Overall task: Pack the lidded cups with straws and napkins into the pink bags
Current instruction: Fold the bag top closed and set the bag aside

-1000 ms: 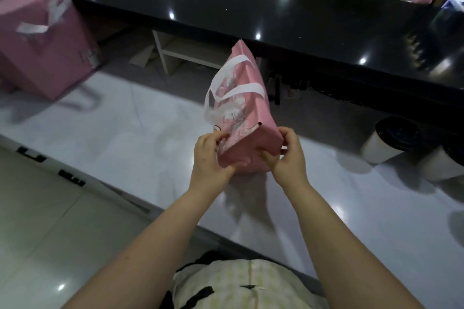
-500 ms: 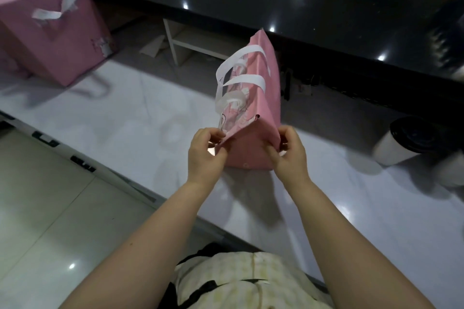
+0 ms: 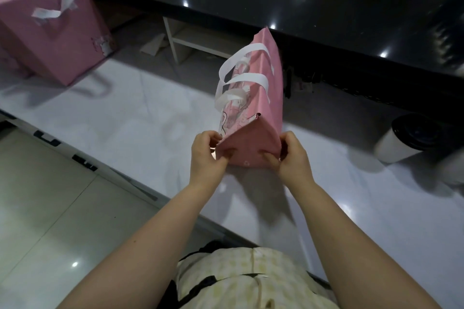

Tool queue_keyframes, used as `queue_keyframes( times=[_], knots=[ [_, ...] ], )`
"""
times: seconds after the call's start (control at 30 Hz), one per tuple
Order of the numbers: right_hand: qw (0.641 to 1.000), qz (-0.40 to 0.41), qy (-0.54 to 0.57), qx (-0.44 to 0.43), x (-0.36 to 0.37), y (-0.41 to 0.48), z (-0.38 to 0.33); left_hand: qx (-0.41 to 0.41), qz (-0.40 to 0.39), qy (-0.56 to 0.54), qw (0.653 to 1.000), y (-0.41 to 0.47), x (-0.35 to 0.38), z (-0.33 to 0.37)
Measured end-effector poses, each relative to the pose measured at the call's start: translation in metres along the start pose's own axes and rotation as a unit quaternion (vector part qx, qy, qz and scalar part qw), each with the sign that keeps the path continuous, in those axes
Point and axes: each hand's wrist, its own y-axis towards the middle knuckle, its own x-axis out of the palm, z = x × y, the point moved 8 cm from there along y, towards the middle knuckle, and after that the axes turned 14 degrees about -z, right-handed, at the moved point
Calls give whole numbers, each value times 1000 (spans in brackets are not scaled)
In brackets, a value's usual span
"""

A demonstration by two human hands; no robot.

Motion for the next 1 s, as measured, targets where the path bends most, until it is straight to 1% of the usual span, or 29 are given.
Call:
queue_keyframes(
  times=[0.1,0.23,0.4,0.47,0.53,0.57,0.6,0.67,0.7,0.73,0.77,0.83,0.9,0.93,0.97,1.0],
  knots=[
    [1000,-12,-25,3,4,0,4,-42,-12,-16,999,-5,2,-13],
    [1000,13,-4,-6,6,4,-1,-67,-11,-19,998,0,1,-18],
    [1000,16,6,18,6,-6,12,-111,-45,-4,993,-9,3,-33],
    [998,45,25,29,0,-9,16,-117,-47,1,992,-11,5,-30],
    [993,97,46,52,-13,-14,23,-115,-56,19,992,-14,15,-19],
    [987,128,63,72,-21,-17,28,-101,-80,28,991,-17,26,-11],
    [978,161,89,97,-29,-22,35,-81,-124,29,989,-22,42,-1],
    [954,218,158,130,-45,-32,47,-29,-242,25,969,-36,80,19],
    [945,237,187,125,-52,-37,50,0,-279,30,960,-41,91,26],
    [940,248,210,108,-58,-41,49,23,-280,28,959,-41,94,29],
    [937,252,229,82,-63,-44,45,26,-244,12,969,-35,85,29],
    [935,239,263,27,-68,-46,34,-17,-107,-46,993,-15,48,18],
    [939,200,278,3,-64,-42,21,-70,31,-99,992,4,5,1],
    [947,174,271,8,-58,-38,16,-81,70,-121,987,16,-11,-5],
    [954,153,256,23,-51,-34,12,-85,78,-128,985,30,-22,-9],
    [959,145,238,42,-45,-31,9,-88,56,-122,987,46,-26,-10]
  ],
)
